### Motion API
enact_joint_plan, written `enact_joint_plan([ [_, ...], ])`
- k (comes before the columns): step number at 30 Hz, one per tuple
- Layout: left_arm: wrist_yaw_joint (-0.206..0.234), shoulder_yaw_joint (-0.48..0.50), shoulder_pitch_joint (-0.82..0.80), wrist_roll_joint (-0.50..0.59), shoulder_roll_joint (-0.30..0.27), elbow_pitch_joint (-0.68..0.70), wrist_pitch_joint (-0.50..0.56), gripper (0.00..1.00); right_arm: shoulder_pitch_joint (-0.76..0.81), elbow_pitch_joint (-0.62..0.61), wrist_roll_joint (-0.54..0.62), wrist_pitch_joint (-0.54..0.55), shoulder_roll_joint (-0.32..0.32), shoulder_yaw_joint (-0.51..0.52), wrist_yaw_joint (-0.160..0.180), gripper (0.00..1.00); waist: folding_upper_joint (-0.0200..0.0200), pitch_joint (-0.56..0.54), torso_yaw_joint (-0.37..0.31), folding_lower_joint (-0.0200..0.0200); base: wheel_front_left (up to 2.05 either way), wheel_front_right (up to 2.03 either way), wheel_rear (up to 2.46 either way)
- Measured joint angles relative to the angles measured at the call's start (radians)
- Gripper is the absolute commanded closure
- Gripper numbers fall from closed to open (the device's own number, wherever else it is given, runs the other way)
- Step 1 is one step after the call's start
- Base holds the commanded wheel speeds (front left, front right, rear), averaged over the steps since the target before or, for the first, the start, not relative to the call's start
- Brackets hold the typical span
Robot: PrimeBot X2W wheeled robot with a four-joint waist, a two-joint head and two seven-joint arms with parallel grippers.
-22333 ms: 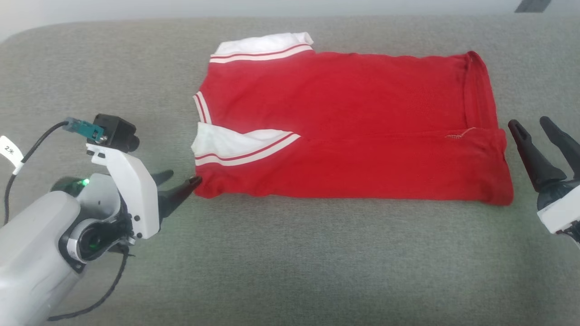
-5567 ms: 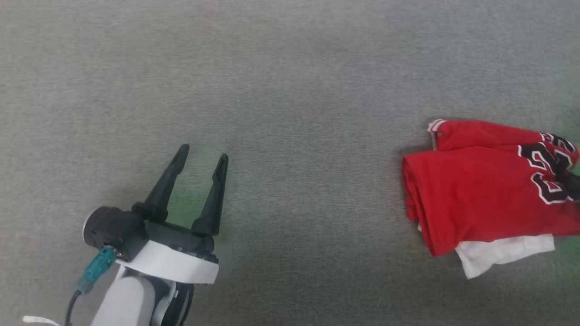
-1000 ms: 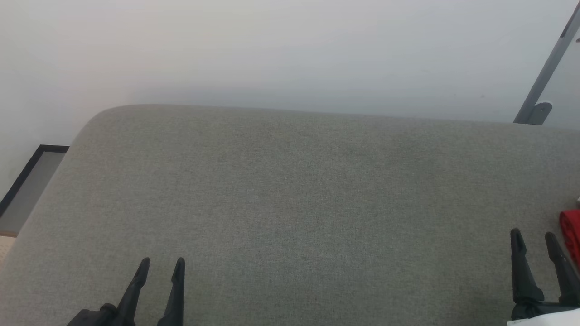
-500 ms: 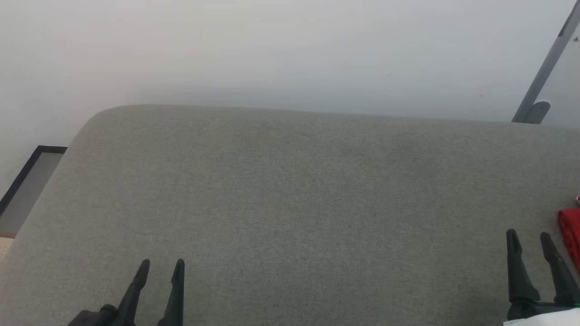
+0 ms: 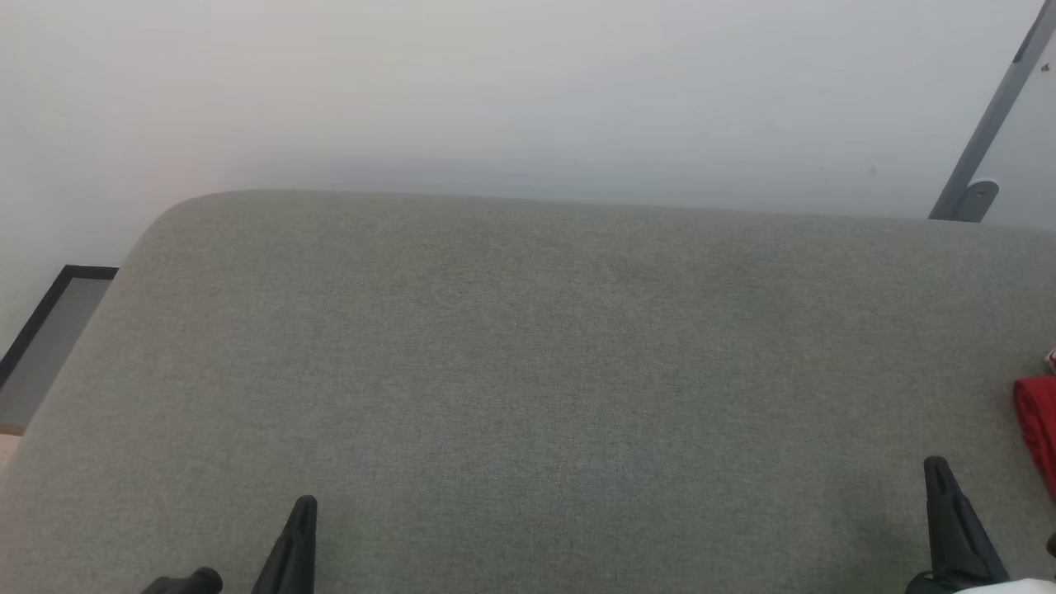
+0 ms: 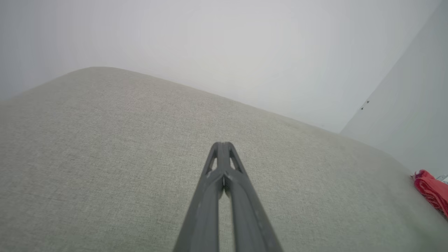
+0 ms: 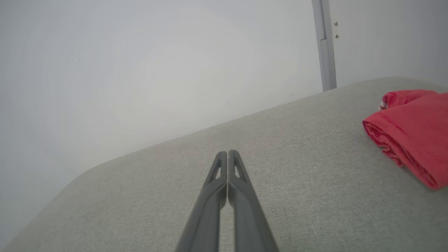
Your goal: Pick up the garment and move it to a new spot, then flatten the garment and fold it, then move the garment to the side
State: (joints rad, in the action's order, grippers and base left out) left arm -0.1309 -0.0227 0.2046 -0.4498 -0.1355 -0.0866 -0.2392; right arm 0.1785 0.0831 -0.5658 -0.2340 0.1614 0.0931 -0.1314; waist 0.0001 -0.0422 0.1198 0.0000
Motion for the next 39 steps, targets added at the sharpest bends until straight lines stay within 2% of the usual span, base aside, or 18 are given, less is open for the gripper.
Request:
enact_joint_plan([
  [15,0.0,0.014,-0.052,-0.241,0.01,-0.036,0.06,1.0,-0.053,0.033,-0.207,0.069,-0.021,0.004,0.0,1.0,0.0,0.005,-0.015,0.0,0.0,0.0,0.0],
  [39,0.0,0.039,-0.13,-0.535,0.022,-0.072,0.14,1.0,-0.124,0.075,-0.463,0.156,-0.047,0.009,0.0,1.0,0.0,0.014,-0.037,0.0,0.0,0.0,0.0],
])
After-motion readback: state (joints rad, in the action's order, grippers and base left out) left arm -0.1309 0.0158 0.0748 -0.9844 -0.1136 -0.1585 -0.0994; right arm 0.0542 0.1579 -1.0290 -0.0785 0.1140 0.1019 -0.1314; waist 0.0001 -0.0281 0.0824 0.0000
